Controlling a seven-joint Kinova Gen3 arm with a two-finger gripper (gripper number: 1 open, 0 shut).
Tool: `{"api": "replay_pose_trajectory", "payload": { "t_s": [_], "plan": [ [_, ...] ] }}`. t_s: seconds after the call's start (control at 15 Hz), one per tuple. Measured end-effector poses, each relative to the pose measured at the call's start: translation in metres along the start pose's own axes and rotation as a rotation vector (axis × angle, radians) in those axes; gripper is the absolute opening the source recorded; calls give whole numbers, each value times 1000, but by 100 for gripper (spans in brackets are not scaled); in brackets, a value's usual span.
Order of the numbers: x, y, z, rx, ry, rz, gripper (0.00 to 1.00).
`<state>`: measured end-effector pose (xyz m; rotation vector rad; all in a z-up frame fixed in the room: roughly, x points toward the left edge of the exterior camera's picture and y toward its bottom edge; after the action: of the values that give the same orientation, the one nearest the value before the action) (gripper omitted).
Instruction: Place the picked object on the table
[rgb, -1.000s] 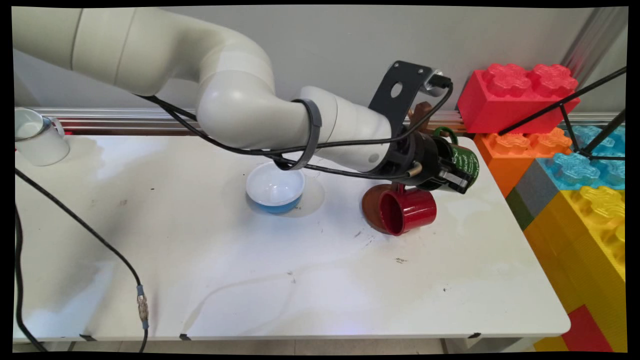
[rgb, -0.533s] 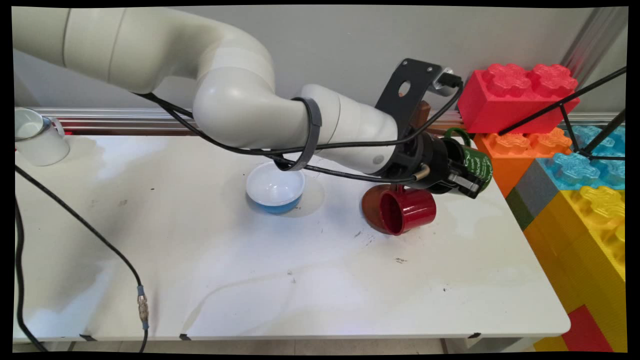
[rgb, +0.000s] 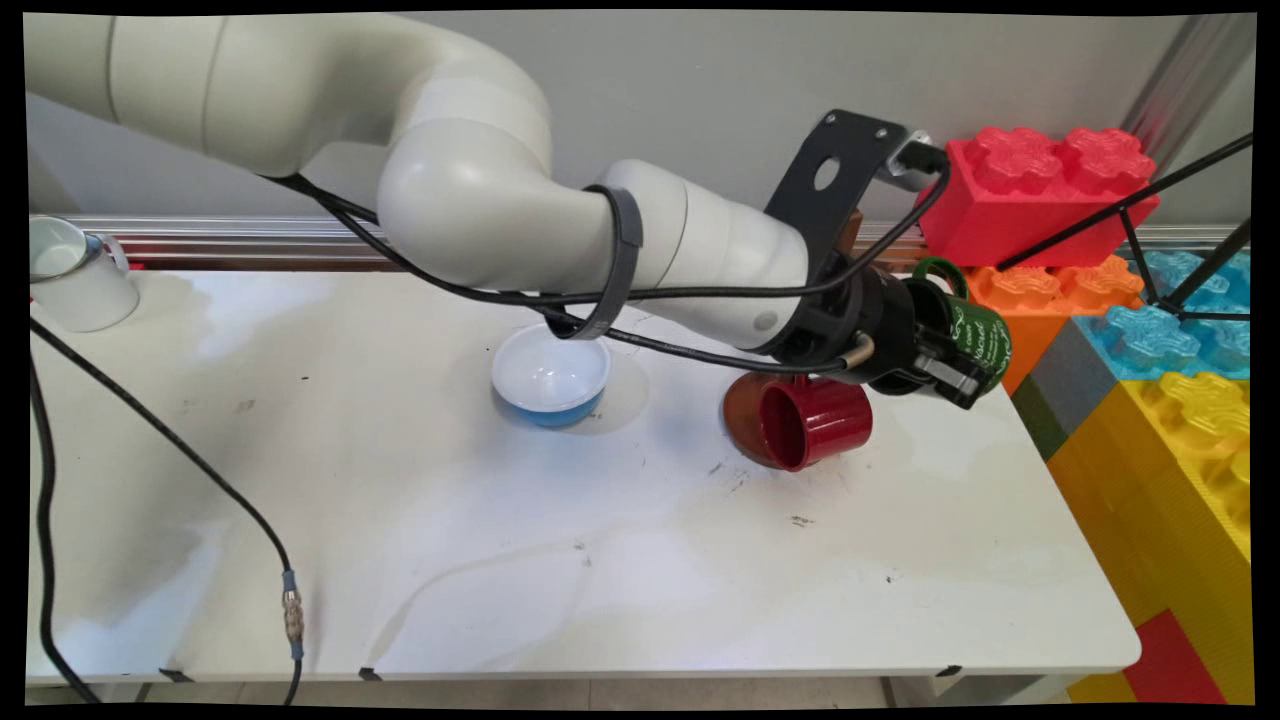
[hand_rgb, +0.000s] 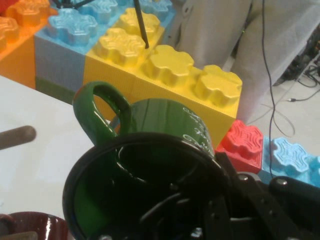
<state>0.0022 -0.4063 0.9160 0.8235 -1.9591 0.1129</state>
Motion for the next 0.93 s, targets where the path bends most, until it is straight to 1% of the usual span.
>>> {"api": "replay_pose_trajectory", "payload": {
  "t_s": [0.2, 0.4, 0.67, 0.93],
  "plan": [
    [0, 4, -7, -11, -30, 32, 0],
    [1, 5, -18, -14, -78, 72, 0],
    [3, 7, -37, -7, -161, 123, 0],
    [1, 6, -58, 19, -258, 166, 0]
  ]
}}
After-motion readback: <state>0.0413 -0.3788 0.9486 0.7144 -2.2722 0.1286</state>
